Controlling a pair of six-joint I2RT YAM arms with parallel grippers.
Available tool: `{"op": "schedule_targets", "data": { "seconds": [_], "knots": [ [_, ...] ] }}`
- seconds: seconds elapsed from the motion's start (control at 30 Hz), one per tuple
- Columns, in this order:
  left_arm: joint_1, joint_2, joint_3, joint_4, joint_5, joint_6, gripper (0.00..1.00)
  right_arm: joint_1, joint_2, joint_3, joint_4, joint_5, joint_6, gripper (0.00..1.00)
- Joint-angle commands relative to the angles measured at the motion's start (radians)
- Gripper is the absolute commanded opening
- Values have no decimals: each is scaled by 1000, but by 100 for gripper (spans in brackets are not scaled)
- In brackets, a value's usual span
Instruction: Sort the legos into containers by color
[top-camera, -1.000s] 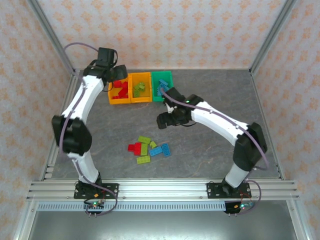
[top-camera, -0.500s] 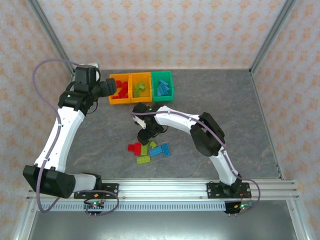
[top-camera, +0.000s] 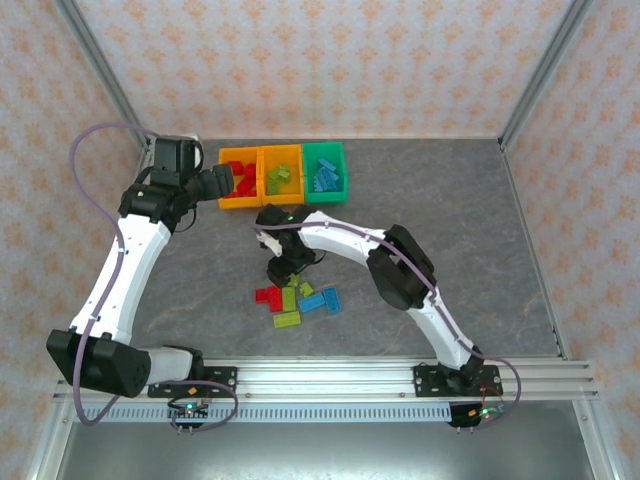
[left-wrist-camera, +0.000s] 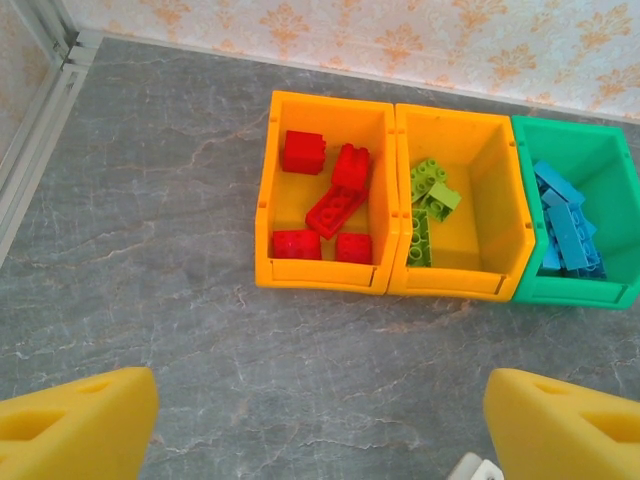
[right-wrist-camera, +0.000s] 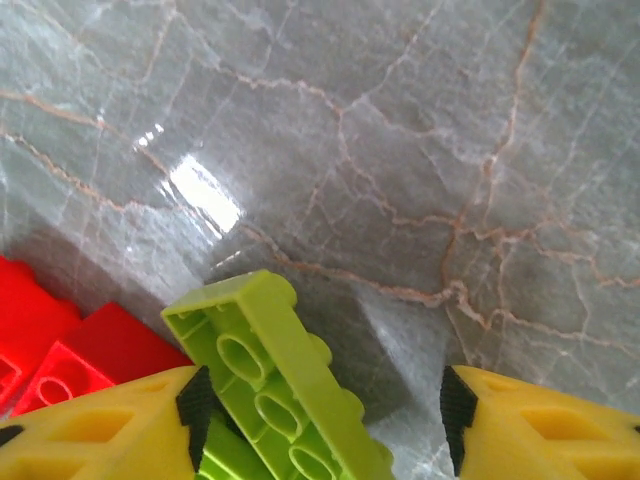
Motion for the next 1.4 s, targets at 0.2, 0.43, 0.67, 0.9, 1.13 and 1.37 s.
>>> {"op": "schedule_targets", "data": {
  "seconds": [0.2,0.43,0.67,0.9,1.13,1.37],
  "knots": [
    [8,-82,-86,-70,21,89,86,14,12,-30,-11,268,45,40],
    [7,-122,-153,-73,91,109,87,-20,-80,-73,35,274,125,17],
    [6,-148,-207,-21,319,159,89,-162,-271,-113,277,149,335,10],
    [-20,-99,-179,-6,415,162,90,-256,-144,133,402,173,453,9],
    [-54,-55,-132,-33,415,170,90,-269,275,769,247,241,483,8],
    [-109,-13,-110,-49,360,219,90,-276,360,823,404,172,487,31]
  ]
}}
